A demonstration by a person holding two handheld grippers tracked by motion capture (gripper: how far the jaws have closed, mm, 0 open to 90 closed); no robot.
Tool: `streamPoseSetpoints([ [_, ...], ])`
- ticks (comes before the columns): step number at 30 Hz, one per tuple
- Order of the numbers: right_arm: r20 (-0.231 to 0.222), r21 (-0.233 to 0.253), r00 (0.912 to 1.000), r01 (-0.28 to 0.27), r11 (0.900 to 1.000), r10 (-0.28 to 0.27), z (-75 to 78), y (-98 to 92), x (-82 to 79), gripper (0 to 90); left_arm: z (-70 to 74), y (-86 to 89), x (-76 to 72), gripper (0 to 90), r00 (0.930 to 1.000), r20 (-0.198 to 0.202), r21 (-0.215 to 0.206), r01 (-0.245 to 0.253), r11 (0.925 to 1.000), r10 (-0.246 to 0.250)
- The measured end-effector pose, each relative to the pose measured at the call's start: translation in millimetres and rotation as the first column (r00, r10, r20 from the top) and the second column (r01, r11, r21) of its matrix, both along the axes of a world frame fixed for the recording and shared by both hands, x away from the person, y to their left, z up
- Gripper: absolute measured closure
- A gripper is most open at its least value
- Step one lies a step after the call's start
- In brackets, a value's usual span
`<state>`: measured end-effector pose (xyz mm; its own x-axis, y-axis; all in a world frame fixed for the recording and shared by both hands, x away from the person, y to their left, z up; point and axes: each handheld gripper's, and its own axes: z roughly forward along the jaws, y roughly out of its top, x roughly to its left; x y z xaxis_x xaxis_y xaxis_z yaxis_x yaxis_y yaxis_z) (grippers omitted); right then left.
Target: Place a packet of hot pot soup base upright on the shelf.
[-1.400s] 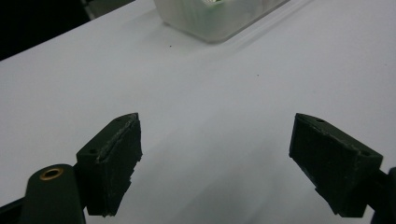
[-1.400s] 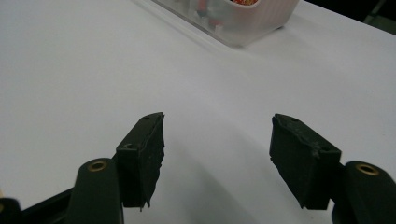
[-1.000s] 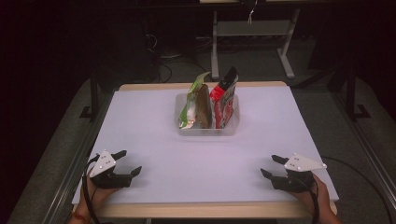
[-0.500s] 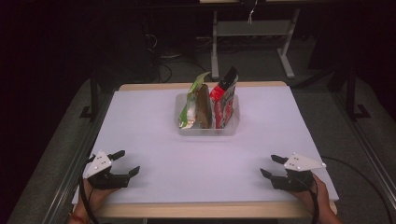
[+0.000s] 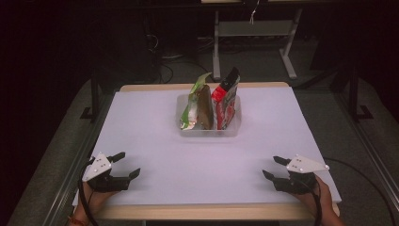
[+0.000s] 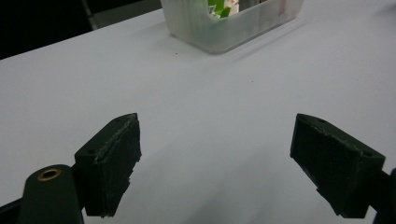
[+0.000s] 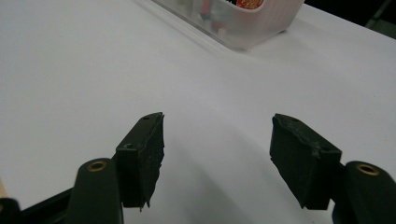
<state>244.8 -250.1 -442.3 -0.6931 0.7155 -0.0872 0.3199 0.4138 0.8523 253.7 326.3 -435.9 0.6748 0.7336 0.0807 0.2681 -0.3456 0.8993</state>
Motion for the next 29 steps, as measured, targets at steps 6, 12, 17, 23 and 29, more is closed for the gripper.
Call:
streamPoseSetpoints([
  [6,-0.009,0.003,1.0,0.003,1.0,-0.003,-1.3,-1.6,-0.3,34.8,0.7,-0.1,2.4,15.3,1.0,-0.004,-0.01,-0.005,0.9999,0.005],
  [12,-0.01,0.004,0.9999,0.007,1.0,-0.007,-2.1,-3.9,0.1,34.9,-0.1,0.3,5.3,15.3,0.9999,-0.009,-0.016,-0.009,0.9998,0.009],
  [17,-0.009,0.005,0.9999,0.01,1.0,-0.01,-1.9,-3.9,-0.2,34.8,0.1,0.5,6.0,15.4,0.9999,-0.01,-0.008,-0.012,0.9999,0.012],
  [23,-0.009,0.006,1.0,0.003,1.0,-0.003,-1.8,-3.3,0.5,34.8,1.4,2.7,5.8,15.4,0.9997,-0.009,-0.017,-0.021,0.9996,0.021],
  [29,-0.01,0.01,0.9999,0.005,1.0,-0.005,-2.1,-4.4,0.4,34.5,1.9,1.4,6.6,15.4,0.9996,-0.008,-0.014,-0.026,0.9996,0.026],
])
